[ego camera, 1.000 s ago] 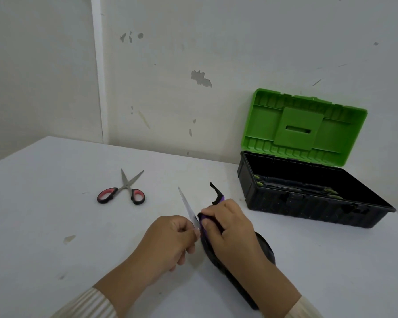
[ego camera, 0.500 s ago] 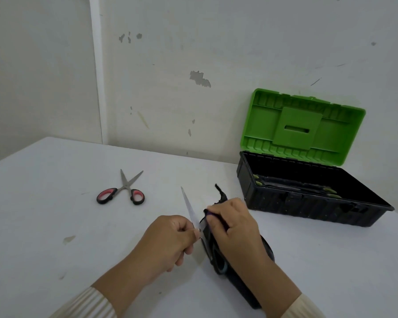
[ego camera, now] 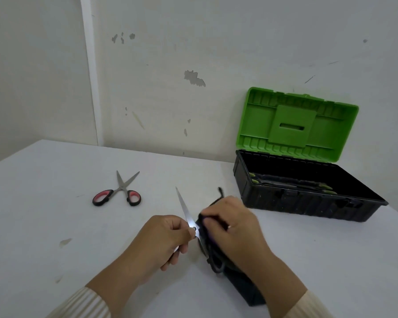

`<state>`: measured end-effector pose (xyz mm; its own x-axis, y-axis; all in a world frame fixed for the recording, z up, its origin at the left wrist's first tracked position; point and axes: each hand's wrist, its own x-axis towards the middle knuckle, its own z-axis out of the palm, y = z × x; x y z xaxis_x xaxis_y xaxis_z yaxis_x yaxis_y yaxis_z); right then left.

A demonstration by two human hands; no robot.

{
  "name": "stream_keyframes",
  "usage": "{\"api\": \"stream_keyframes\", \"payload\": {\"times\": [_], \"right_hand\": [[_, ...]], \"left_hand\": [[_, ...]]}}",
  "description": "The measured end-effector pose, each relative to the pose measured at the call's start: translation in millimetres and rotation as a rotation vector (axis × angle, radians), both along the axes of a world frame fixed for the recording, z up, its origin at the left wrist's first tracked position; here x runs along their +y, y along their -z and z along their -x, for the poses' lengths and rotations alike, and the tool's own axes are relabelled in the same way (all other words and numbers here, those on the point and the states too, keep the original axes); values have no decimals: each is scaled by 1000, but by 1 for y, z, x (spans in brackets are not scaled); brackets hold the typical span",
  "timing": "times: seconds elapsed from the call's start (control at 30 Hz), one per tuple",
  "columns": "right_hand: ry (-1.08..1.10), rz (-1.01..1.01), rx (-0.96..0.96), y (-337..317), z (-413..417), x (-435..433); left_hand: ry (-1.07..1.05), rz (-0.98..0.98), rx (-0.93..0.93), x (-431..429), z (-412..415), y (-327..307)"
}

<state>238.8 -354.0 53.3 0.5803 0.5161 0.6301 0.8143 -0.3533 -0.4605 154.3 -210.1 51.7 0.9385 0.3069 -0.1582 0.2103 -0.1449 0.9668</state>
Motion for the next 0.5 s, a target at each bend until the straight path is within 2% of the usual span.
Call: {"api": "stream_keyframes", "payload": {"times": [0.07, 0.17, 0.3, 0.43, 0.5], "right_hand": [[15, 51, -16, 8, -7, 4], [122, -32, 39, 10, -16, 2], [5, 99, 35, 11, -6, 7], [246, -133, 223, 1, -28, -9], [221, -119, 322, -5, -29, -18]], "left_hand": [[7, -49, 2, -1, 1, 1], [22, -64, 2, -3, 0, 2], [4, -40, 0, -4, -1, 3], [15, 0, -24, 0, 1, -1], [-35, 47, -47, 5, 1, -2]]}}
